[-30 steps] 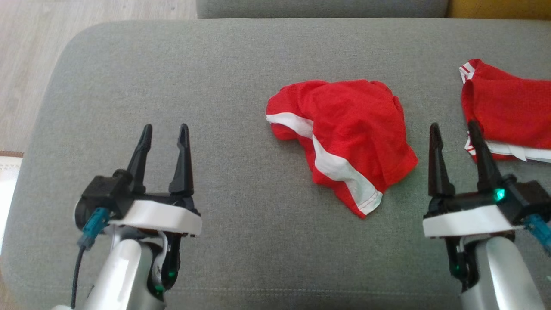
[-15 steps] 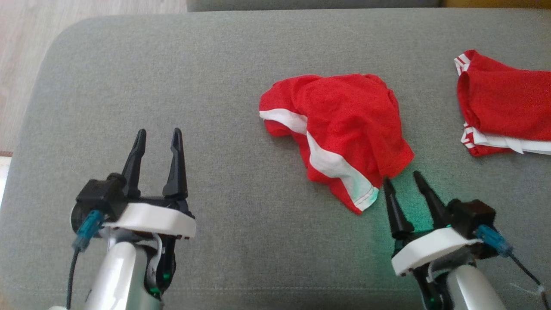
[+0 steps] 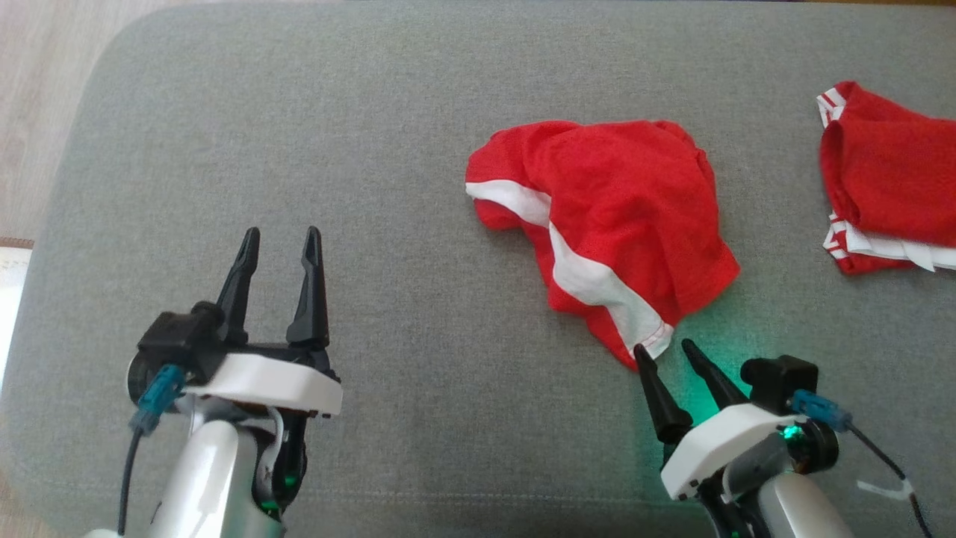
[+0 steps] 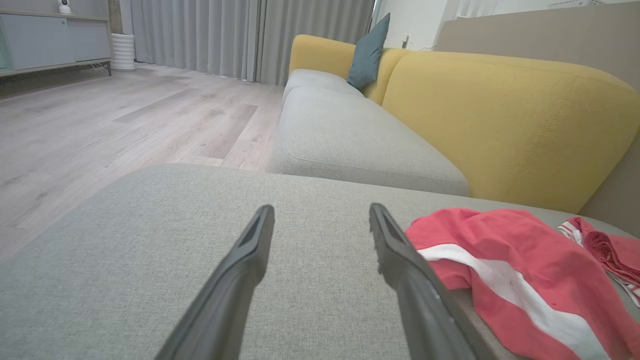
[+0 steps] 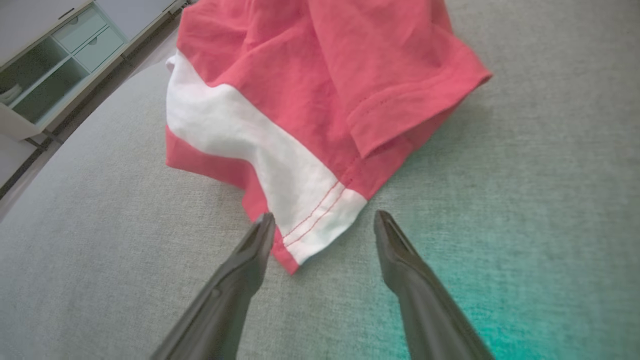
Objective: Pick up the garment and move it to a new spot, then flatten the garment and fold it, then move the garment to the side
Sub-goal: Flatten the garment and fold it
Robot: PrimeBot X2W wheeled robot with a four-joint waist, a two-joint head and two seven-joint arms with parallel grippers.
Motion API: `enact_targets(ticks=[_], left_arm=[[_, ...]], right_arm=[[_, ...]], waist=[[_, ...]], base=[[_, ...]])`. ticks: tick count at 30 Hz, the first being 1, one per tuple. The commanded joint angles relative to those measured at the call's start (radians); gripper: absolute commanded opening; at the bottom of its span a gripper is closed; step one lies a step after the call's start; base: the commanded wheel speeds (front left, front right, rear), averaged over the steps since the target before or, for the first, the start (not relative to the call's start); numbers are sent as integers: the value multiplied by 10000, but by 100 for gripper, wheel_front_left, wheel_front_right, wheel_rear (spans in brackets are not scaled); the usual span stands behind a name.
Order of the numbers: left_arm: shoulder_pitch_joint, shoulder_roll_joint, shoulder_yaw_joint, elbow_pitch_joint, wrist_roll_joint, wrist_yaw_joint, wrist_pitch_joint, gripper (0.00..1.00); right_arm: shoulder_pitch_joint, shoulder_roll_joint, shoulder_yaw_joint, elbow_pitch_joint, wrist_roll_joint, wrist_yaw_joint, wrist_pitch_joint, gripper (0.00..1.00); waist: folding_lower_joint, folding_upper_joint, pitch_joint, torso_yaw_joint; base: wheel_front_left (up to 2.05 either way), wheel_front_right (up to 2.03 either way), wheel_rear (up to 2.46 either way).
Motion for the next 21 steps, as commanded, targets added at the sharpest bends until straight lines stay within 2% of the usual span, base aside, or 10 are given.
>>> enact_targets(ticks=[1, 5, 6, 9, 21], left_arm=[[-438, 32, 320, -283, -11, 8, -91, 100], [-459, 31, 287, -278, -38, 41, -91, 100], [-465, 31, 278, -274, -45, 48, -91, 100], [-486, 31, 254, -263, -63, 57, -91, 100], [-542, 30, 282, -286, -74, 106, -91, 100]], right_arm=[[-246, -24, 316, -252, 60, 65, -4, 100], [-320, -24, 425, -221, 197, 65, 56, 100], [-342, -24, 450, -206, 231, 65, 77, 84], [-408, -24, 509, -149, 354, 65, 138, 0], [-687, -24, 153, -153, 264, 65, -325, 0]], waist=[[0, 0, 17, 13], [0, 0, 58, 18], [0, 0, 67, 17], [0, 0, 84, 9], [0, 0, 75, -55]], base=[[0, 0, 0], [0, 0, 0], [0, 0, 0], [0, 0, 0], [0, 0, 0]])
